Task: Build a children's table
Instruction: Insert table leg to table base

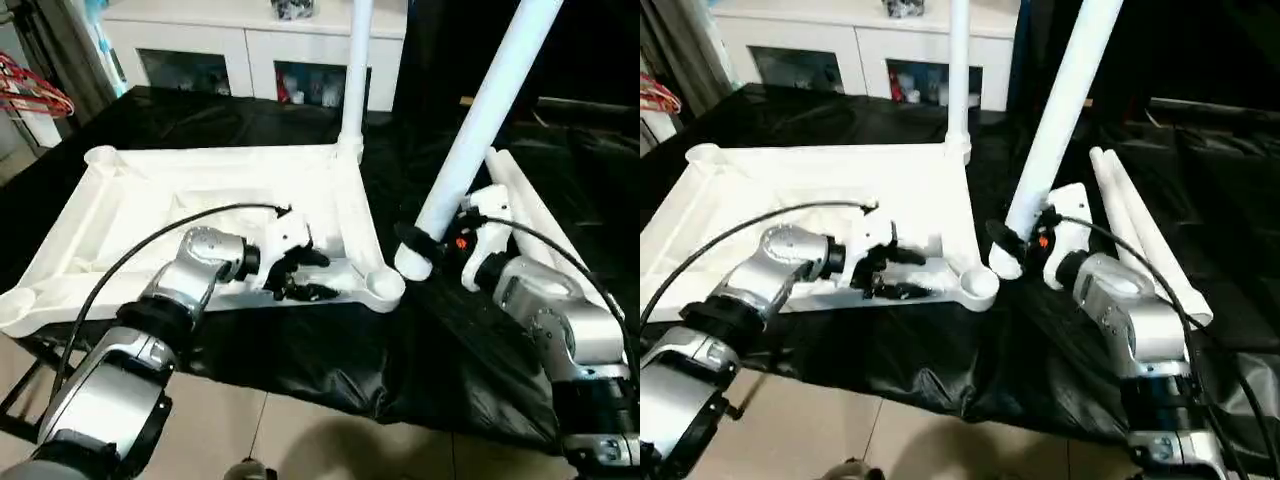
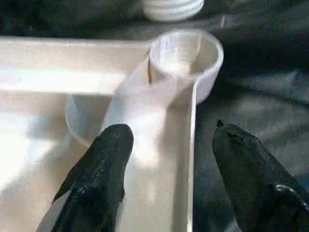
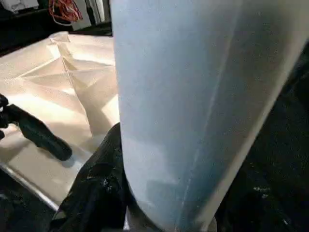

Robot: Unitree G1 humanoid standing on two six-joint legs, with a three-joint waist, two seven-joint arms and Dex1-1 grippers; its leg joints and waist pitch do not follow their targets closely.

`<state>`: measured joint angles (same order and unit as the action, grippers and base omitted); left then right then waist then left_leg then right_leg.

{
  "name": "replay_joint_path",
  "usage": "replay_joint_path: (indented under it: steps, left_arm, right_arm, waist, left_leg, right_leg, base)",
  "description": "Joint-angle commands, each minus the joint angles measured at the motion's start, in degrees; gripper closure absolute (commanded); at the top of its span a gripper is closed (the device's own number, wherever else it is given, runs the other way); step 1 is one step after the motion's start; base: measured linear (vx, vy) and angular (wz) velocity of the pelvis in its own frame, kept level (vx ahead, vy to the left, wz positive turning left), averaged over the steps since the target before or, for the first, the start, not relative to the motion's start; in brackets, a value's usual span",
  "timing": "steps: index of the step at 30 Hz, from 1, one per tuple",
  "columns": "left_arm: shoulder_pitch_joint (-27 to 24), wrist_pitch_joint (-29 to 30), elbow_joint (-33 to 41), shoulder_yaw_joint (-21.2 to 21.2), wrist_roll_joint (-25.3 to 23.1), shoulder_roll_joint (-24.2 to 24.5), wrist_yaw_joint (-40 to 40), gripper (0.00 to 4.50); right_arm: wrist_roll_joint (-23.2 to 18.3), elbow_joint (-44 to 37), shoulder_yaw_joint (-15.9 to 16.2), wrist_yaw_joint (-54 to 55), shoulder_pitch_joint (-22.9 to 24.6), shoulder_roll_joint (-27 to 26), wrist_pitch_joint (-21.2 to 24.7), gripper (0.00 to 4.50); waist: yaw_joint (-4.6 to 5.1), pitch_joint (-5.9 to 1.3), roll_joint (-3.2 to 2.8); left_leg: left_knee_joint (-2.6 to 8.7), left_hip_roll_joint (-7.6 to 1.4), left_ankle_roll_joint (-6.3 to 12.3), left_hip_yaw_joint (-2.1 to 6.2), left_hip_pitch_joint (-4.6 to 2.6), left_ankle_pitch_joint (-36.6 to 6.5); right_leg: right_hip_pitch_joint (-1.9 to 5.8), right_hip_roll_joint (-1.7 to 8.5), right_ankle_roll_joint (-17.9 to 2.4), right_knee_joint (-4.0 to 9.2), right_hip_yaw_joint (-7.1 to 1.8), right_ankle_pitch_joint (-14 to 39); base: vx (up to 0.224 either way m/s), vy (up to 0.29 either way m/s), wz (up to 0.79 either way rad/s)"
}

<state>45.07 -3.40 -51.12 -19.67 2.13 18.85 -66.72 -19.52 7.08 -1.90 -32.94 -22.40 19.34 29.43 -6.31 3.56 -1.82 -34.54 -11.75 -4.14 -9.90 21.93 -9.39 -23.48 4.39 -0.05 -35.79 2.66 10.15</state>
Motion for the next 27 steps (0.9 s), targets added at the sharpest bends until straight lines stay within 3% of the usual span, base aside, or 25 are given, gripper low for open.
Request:
replay_joint_path:
  steps: [1,4,7,9,12,27]
  left_arm:
    - [1.03,-1.24,-1.14,-0.84,-1.21,0.00,-0.08,1.78]
    - [1.39,-2.70,-3.41,-0.70,-2.06,-0.34,0.05,2.18]
    - [1.70,-3.56,-5.45,-0.45,-2.70,-0.71,-0.25,2.22]
    - [1.88,-3.90,-6.38,-0.23,-2.89,-0.92,-0.63,2.58]
    - [2.16,-4.16,-7.44,-0.11,-3.08,-1.08,-1.12,2.61]
    - [2.60,-4.96,-11.36,0.59,-4.20,-1.43,-2.54,3.96]
  right_arm:
    - [0.50,-1.44,-0.23,0.17,-0.25,0.29,-0.53,2.60]
    - [0.45,-1.68,-0.05,0.28,-0.15,0.22,-0.37,2.60]
    - [0.57,-1.66,0.30,0.30,-0.15,0.08,-0.48,2.60]
    - [0.68,-1.66,0.43,0.30,-0.21,-0.05,-0.54,2.60]
    - [0.72,-1.56,0.64,0.15,-0.40,-0.07,-0.58,2.60]
    - [0.32,-1.28,2.40,-2.26,-1.57,-0.14,-0.20,2.60]
  waist:
    - [0.05,-4.79,-0.25]
    - [0.06,-4.71,-0.24]
    - [0.03,-4.68,-0.11]
    - [0.03,-4.64,-0.02]
    - [-0.04,-4.67,-0.05]
    - [0.00,-4.49,0.16]
  left_leg:
    - [3.91,-0.56,-1.36,0.14,-1.12,-13.26]
    - [3.94,-0.57,-1.36,0.14,-1.08,-13.61]
    - [3.96,-0.60,-1.27,0.14,-1.09,-13.67]
    - [3.97,-0.59,-1.14,0.13,-1.07,-13.50]
    - [3.98,-0.68,-1.07,0.13,-1.07,-13.39]
    - [4.15,-0.72,-0.94,0.18,-1.03,-14.16]
  right_leg:
    - [3.43,2.94,-12.82,4.13,-1.85,7.32]
    - [3.42,3.00,-12.96,4.20,-1.87,7.82]
    - [3.43,3.09,-12.94,4.24,-1.89,8.37]
    - [3.40,3.12,-12.87,4.28,-1.91,8.73]
    - [3.35,3.17,-13.05,4.24,-1.94,8.52]
    - [3.35,3.29,-12.67,4.45,-1.97,10.66]
  base:
    - [0.000,0.000,0.00]
    - [0.000,0.000,0.00]
    - [0.000,0.000,0.00]
    - [0.000,0.000,0.00]
    - [0.000,0.000,0.00]
    - [0.000,0.000,0.00]
